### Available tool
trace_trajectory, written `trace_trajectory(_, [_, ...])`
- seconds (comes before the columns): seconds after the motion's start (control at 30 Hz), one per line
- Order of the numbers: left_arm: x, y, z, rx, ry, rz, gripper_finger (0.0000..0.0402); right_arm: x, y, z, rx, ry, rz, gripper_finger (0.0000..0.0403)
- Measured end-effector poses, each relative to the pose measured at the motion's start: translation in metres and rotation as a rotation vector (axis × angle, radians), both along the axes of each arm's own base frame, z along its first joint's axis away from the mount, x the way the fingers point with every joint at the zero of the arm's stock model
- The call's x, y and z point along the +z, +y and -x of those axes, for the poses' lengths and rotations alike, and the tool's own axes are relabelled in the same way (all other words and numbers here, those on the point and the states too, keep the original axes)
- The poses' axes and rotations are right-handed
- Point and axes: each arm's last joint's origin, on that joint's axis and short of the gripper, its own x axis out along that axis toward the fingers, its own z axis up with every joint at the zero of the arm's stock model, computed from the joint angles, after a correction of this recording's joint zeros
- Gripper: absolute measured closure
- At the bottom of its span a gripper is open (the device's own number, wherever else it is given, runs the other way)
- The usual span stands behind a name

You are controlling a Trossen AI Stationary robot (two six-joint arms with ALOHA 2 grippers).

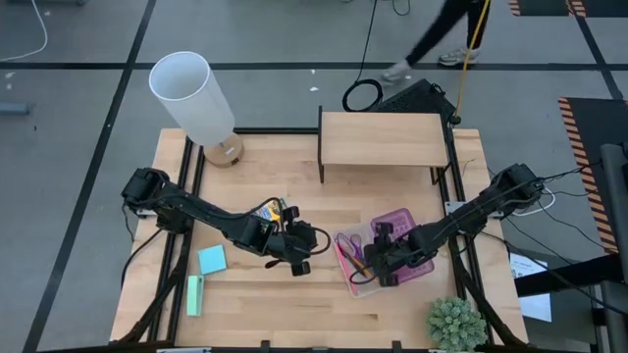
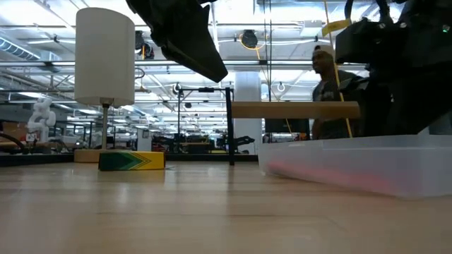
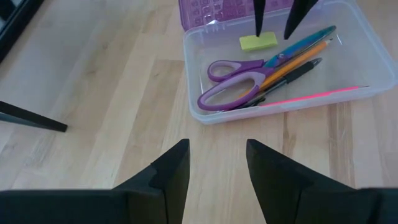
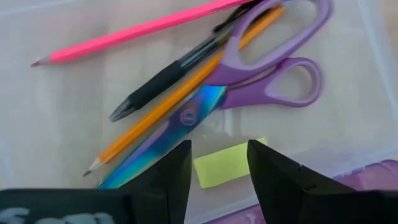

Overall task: Pack school essentials
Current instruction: Put the yellow crayon box into the purple supply box

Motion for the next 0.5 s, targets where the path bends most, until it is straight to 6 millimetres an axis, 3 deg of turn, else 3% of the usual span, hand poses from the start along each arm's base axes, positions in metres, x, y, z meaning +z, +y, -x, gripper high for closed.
trace_trajectory(0.2, [0.0,0.0,0.0,0.0,0.001,0.0,0.0241,0.002,0.001,0.0,0.012,-0.012,-0.01,0.0252])
trace_trajectory(0.5, [-0.001,0.007,0.021,0.11,0.147,-0.009,0.0241,0.032,0.002,-0.003,-0.027,-0.21,-0.129,0.0261])
